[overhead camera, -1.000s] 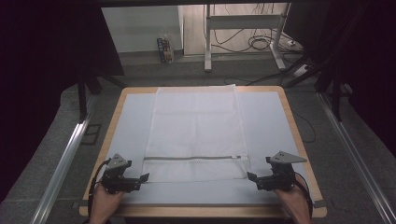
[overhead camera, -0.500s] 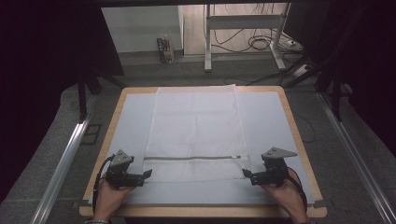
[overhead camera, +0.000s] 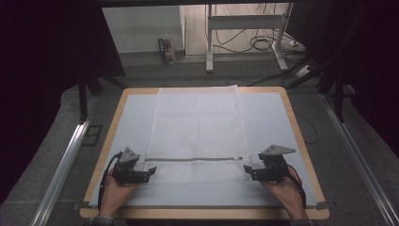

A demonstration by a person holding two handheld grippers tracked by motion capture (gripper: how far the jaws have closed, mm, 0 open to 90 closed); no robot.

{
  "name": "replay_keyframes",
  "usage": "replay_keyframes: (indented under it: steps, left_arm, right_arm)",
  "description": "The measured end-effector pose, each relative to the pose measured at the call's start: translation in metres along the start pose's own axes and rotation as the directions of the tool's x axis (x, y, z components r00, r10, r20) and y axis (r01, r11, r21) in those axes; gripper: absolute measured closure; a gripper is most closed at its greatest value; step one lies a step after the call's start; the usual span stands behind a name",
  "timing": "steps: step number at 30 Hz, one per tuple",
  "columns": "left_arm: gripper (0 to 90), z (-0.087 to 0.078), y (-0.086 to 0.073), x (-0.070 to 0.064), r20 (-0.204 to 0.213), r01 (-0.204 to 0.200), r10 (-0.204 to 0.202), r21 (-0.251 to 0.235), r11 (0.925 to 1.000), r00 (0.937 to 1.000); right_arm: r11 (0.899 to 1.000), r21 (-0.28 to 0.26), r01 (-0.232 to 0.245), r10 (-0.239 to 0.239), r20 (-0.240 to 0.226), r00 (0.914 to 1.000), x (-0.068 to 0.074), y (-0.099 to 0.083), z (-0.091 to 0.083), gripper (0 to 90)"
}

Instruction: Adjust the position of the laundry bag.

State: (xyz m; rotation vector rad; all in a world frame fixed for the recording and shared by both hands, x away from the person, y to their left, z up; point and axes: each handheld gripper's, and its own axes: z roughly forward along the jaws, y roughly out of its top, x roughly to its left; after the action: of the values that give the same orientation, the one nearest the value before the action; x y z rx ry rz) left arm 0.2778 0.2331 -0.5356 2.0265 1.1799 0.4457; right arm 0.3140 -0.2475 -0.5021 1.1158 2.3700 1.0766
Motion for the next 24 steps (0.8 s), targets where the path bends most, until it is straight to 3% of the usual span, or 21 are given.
replay_keyframes:
  steps: [4,7,11,16,18,21,24]
  left_arm:
    - [17.1,0.001,0.002,0.002,-0.019,0.002,-0.002,-0.008,1.0,0.9998]
    - [19.0,0.003,0.004,0.006,-0.022,0.014,-0.015,-0.01,0.9998,0.9997]
    - [23.0,0.009,0.009,0.012,-0.034,0.007,-0.007,-0.014,0.9999,0.9994]
    - [36.3,0.012,0.016,0.019,-0.061,0.009,-0.012,-0.038,0.9993,0.9981]
    - [42.5,0.015,0.017,0.025,-0.055,0.03,-0.032,-0.045,0.9985,0.998]
    - [46.7,0.017,0.018,0.028,-0.042,0.045,-0.047,-0.043,0.9981,0.998]
    - [49.5,0.021,0.02,0.029,-0.041,0.035,-0.036,-0.038,0.9987,0.9985]
  right_arm:
    - [0.999,-0.004,-0.043,0.043,-0.001,0.9991,-0.005,0.003,0.002,32.0]
    - [0.999,0.0,-0.047,0.047,-0.012,0.9988,-0.005,0.005,0.002,35.6]
    - [1.0,-0.022,0.002,-0.002,0.012,0.9999,-0.002,0.009,0.003,46.9]
    - [0.999,-0.022,0.03,-0.029,0.053,0.9982,-0.001,0.016,0.011,60.1]
    - [0.999,0.012,0.036,-0.037,0.074,0.9966,-0.004,0.018,0.02,63.1]
    - [0.999,0.02,0.033,-0.035,0.074,0.9966,-0.007,0.019,0.023,63.7]
    - [0.999,0.023,0.03,-0.032,0.075,0.9966,-0.011,0.021,0.028,62.9]
